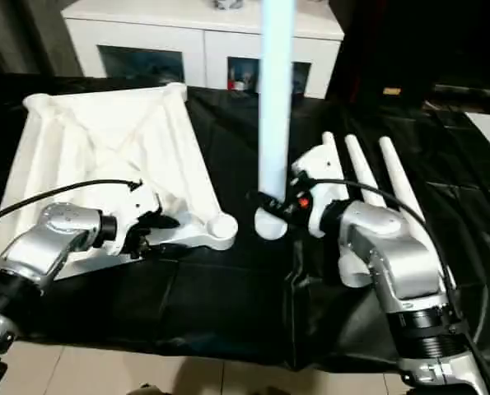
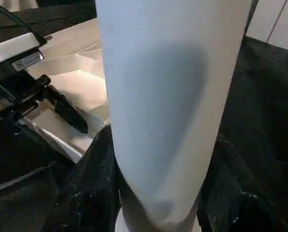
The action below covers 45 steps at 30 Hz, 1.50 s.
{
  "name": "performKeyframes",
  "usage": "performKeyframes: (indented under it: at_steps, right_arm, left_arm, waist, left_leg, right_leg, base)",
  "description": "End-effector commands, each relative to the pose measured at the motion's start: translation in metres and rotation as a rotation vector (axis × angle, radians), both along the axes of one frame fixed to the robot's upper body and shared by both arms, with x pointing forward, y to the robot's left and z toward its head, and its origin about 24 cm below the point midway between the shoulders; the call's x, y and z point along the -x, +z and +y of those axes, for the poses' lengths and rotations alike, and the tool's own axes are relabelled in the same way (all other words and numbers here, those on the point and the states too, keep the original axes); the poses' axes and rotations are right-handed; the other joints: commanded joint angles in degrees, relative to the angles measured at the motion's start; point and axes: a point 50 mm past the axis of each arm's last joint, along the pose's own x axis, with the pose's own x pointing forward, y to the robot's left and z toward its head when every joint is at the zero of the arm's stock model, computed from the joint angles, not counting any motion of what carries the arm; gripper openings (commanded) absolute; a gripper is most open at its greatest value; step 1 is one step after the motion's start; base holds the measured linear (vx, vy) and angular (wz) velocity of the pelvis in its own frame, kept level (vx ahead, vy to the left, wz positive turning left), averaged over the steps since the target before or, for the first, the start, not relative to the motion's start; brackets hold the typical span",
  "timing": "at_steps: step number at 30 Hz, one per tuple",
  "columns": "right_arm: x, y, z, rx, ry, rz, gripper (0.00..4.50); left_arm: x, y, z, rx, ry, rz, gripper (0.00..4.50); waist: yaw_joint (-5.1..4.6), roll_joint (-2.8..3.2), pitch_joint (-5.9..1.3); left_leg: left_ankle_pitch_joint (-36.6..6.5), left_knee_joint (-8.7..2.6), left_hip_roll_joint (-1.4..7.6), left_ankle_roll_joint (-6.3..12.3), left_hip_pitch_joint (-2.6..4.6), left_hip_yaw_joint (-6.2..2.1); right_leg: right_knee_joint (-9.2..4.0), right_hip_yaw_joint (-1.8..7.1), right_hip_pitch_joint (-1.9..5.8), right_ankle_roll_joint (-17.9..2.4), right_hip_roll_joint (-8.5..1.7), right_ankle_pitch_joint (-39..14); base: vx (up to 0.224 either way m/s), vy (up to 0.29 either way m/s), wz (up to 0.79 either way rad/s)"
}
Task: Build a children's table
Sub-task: Insert table leg to table base
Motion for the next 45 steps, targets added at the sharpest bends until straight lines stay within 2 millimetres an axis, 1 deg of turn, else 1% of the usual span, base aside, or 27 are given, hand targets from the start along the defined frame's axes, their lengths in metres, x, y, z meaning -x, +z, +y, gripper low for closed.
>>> performKeyframes:
  at_steps: [1,2,4,8,10,14,16,18,20,24,26,27,29,30,31,32,35,36,37,38,39,40,41,42,43,44,45]
  right_arm:
    - [0.001,0.002,0.001,0.003,0.013,-0.017,1.85]
    - [0.001,0.002,0.001,0.001,0.014,-0.016,1.85]
    - [0.001,0.002,0.002,0.001,0.015,-0.016,1.85]
    - [0.001,0.001,0.002,0.008,0.016,-0.018,1.85]
    - [0.001,0.001,0.003,0.005,0.018,-0.017,1.85]
    - [0.002,0.001,0.003,0.005,0.022,-0.015,1.85]
    - [0.002,0.0,0.003,0.006,0.025,-0.013,1.85]
    - [0.002,0.0,0.003,0.007,0.025,-0.013,1.85]
    - [0.001,0.0,0.003,0.006,0.025,-0.012,1.85]
    - [0.001,0.0,0.005,-0.007,0.025,-0.006,1.85]
    - [0.002,0.0,0.007,-0.034,0.027,0.011,1.85]
    - [0.002,0.0,0.007,-0.042,0.025,0.016,1.84]
    - [0.001,-0.001,0.007,-0.057,0.019,0.026,1.84]
    - [0.001,-0.001,0.008,-0.063,0.016,0.031,1.84]
    - [0.001,-0.001,0.008,-0.067,0.014,0.035,1.84]
    - [0.0,-0.001,0.008,-0.07,0.014,0.035,1.84]
    - [0.0,0.002,0.011,-0.105,0.026,0.046,1.84]
    - [0.0,0.002,0.011,-0.105,0.027,0.047,1.84]
    - [0.0,0.002,0.011,-0.105,0.027,0.047,1.84]
    - [0.0,0.002,0.012,-0.11,0.029,0.055,1.84]
    - [0.0,0.002,0.012,-0.111,0.03,0.058,1.84]
    - [0.0,0.002,0.013,-0.117,0.036,0.071,1.84]
    - [0.0,0.002,0.013,-0.118,0.037,0.074,1.84]
    - [0.001,0.001,0.014,-0.123,0.045,0.088,1.84]
    - [0.002,0.001,0.015,-0.125,0.054,0.097,1.84]
    - [0.003,-0.001,0.016,-0.128,0.066,0.115,1.84]
    - [0.003,-0.001,0.016,-0.129,0.07,0.121,1.84]
  left_arm:
    - [-0.001,0.001,0.002,-0.029,-0.027,0.012,2.63]
    - [-0.001,0.001,0.003,-0.031,-0.029,0.016,2.63]
    - [-0.001,0.001,0.005,-0.033,-0.028,0.017,2.39]
    - [0.0,0.002,0.009,-0.023,-0.026,0.023,2.16]
    - [0.001,0.001,0.01,-0.018,-0.021,0.032,1.77]
    - [0.003,-0.001,0.012,-0.022,-0.028,0.046,1.72]
    - [0.004,-0.002,0.013,-0.026,-0.028,0.05,1.38]
    - [0.005,-0.003,0.013,-0.031,-0.03,0.053,1.33]
    - [0.007,-0.005,0.014,-0.04,-0.039,0.063,1.04]
    - [0.01,-0.006,0.015,-0.04,-0.041,0.069,0.84]
    - [0.013,-0.008,0.016,-0.044,-0.046,0.069,0.55]
    - [0.014,-0.009,0.016,-0.046,-0.048,0.068,0.5]
    - [0.019,-0.01,0.013,-0.037,-0.064,0.056,0.42]
    - [0.023,-0.01,0.01,-0.03,-0.082,0.054,0.31]
    - [0.027,-0.011,0.006,-0.023,-0.1,0.054,0.07]
    - [0.028,-0.012,0.005,-0.022,-0.103,0.056,0.04]
    - [0.043,-0.018,-0.012,-0.003,-0.148,0.067,0.02]
    - [0.045,-0.018,-0.015,0.005,-0.154,0.067,0.01]
    - [0.046,-0.019,-0.017,0.01,-0.158,0.067,0.01]
    - [0.048,-0.018,-0.021,0.02,-0.159,0.064,0.0]
    - [0.048,-0.018,-0.022,0.022,-0.158,0.062,0.0]
    - [0.048,-0.017,-0.026,0.029,-0.156,0.051,0.0]
    - [0.048,-0.017,-0.027,0.03,-0.156,0.048,0.0]
    - [0.046,-0.016,-0.031,0.04,-0.145,0.036,0.0]
    - [0.045,-0.015,-0.033,0.042,-0.139,0.032,0.0]
    - [0.042,-0.015,-0.035,0.034,-0.125,0.02,0.0]
    - [0.041,-0.014,-0.036,0.032,-0.12,0.016,0.0]
  waist:
    - [0.16,0.41,-4.2]
    - [0.13,0.5,-4.14]
    - [0.16,0.44,-4.15]
    - [0.26,0.49,-4.23]
    - [0.29,0.44,-4.24]
    - [0.31,0.48,-4.22]
    - [0.27,0.42,-4.17]
    - [0.28,0.47,-4.15]
    - [0.28,0.33,-4.18]
    - [0.07,0.38,-4.16]
    - [-0.02,0.26,-4.18]
    - [-0.09,0.38,-4.13]
    - [-0.15,0.43,-4.06]
    - [-0.16,0.3,-4.05]
    - [-0.12,0.41,-3.95]
    - [-0.12,0.21,-3.94]
    - [-0.02,0.25,-3.89]
    - [0.02,0.03,-3.8]
    - [0.23,0.2,-3.74]
    - [0.3,0.02,-3.7]
    - [0.31,0.09,-3.64]
    - [0.23,-0.21,-3.59]
    - [0.24,-0.08,-3.54]
    - [0.16,-0.33,-3.6]
    - [0.22,-0.24,-3.61]
    - [0.2,-0.51,-3.62]
    - [0.25,-0.47,-3.65]
  left_leg:
    - [-6.91,-4.38,3.17,-0.05,0.49,-1.1]
    - [-7.22,-4.4,3.11,-0.13,0.49,-1.1]
    - [-7.65,-4.43,3.15,-0.4,0.55,-1.12]
    - [-7.13,-4.43,3.22,-0.44,0.5,-1.15]
    - [-6.89,-4.41,3.17,-0.38,0.46,-1.13]
    - [-7.19,-4.43,3.26,-0.32,0.59,-1.09]
    - [-7.2,-4.48,3.25,-0.3,0.53,-1.12]
    - [-7.56,-4.48,3.26,-0.37,0.59,-1.11]
    - [-7.49,-4.5,3.3,-0.41,0.56,-1.11]
    - [-7.26,-4.48,3.26,-0.25,0.47,-1.14]
    - [-7.12,-4.49,3.29,-0.18,0.42,-1.13]
    - [-7.15,-4.53,3.35,-0.12,0.45,-1.15]
    - [-7.65,-4.59,3.41,-0.1,0.48,-1.16]
    - [-7.96,-4.6,3.45,-0.23,0.53,-1.13]
    - [-8.44,-4.69,3.53,-0.4,0.57,-1.18]
    - [-8.52,-4.7,3.48,-0.42,0.62,-1.1]
    - [-8.6,-4.74,3.58,-0.45,0.71,-1.06]
    - [-8.71,-4.78,3.55,-0.3,0.72,-1.01]
    - [-9.19,-4.76,3.47,-0.26,0.78,-0.97]
    - [-9.8,-4.8,3.41,-0.4,0.86,-0.92]
    - [-10.0,-4.85,3.43,-0.51,0.83,-1.0]
    - [-10.28,-4.92,3.43,-0.54,0.79,-0.98]
    - [-10.54,-4.96,3.4,-0.6,0.79,-1.05]
    - [-10.67,-4.94,3.35,-0.56,0.78,-1.01]
    - [-10.45,-4.88,3.3,-0.52,0.86,-0.99]
    - [-10.14,-4.86,3.26,-0.26,0.78,-0.96]
    - [-9.92,-4.83,3.24,-0.12,0.78,-0.94]
  right_leg:
    - [-3.97,2.7,3.23,-14.51,-5.24,-5.81]
    - [-4.08,2.71,3.2,-14.35,-5.22,-6.5]
    - [-4.12,2.72,3.17,-14.14,-5.19,-7.18]
    - [-3.93,2.73,3.23,-14.39,-5.31,-5.87]
    - [-3.88,2.74,3.27,-14.53,-5.29,-5.52]
    - [-3.92,2.74,3.15,-14.66,-5.34,-5.74]
    - [-3.9,2.7,3.17,-14.71,-5.29,-5.72]
    - [-4.0,2.74,3.14,-14.65,-5.35,-6.29]
    - [-3.98,2.77,3.2,-14.56,-5.39,-6.37]
    - [-3.93,2.76,3.22,-14.61,-5.41,-6.0]
    - [-3.91,2.78,3.25,-14.63,-5.39,-6.05]
    - [-3.92,2.76,3.17,-14.71,-5.4,-6.12]
    - [-3.97,2.75,3.09,-14.74,-5.38,-6.66]
    - [-4.03,2.75,3.07,-14.72,-5.42,-7.16]
    - [-4.09,2.76,3.0,-14.51,-5.42,-8.21]
    - [-4.16,2.76,2.95,-14.33,-5.31,-8.62]
    - [-4.1,2.8,2.76,-14.05,-5.28,-9.14]
    - [-4.26,2.79,2.73,-13.94,-5.28,-9.61]
    - [-4.4,2.82,2.6,-13.6,-5.29,-10.96]
    - [-4.57,2.82,2.53,-13.05,-5.26,-12.61]
    - [-4.56,2.81,2.55,-12.84,-5.28,-13.26]
    - [-4.66,2.78,2.57,-12.55,-5.27,-14.06]
    - [-4.76,2.77,2.52,-11.98,-5.27,-15.32]
    - [-4.91,2.79,2.52,-11.48,-5.33,-16.18]
    - [-4.91,2.79,2.4,-11.2,-5.26,-16.55]
    - [-4.98,2.81,2.44,-11.0,-5.27,-16.59]
    - [-4.96,2.8,2.42,-10.88,-5.25,-16.55]
  base:
    - [0.0,0.0,0.0]
    - [0.0,0.0,0.0]
    - [0.0,0.0,0.0]
    - [0.0,0.0,0.0]
    - [0.0,0.0,0.0]
    - [0.0,0.0,0.0]
    - [0.0,0.0,0.0]
    - [0.0,0.0,0.0]
    - [0.0,0.0,0.0]
    - [0.0,0.0,0.0]
    - [0.0,0.0,0.0]
    - [0.0,0.0,0.0]
    - [0.0,0.0,0.0]
    - [0.0,0.0,0.0]
    - [0.0,0.0,0.0]
    - [0.0,0.0,0.0]
    - [0.0,0.0,0.0]
    - [0.0,0.0,0.0]
    - [0.0,0.0,0.0]
    - [0.0,0.0,0.0]
    - [0.0,0.0,0.0]
    - [0.0,0.0,0.0]
    - [0.0,0.0,0.0]
    - [0.0,0.0,0.0]
    - [0.0,0.0,0.0]
    - [0.0,0.0,0.0]
    - [0.0,0.0,0.0]
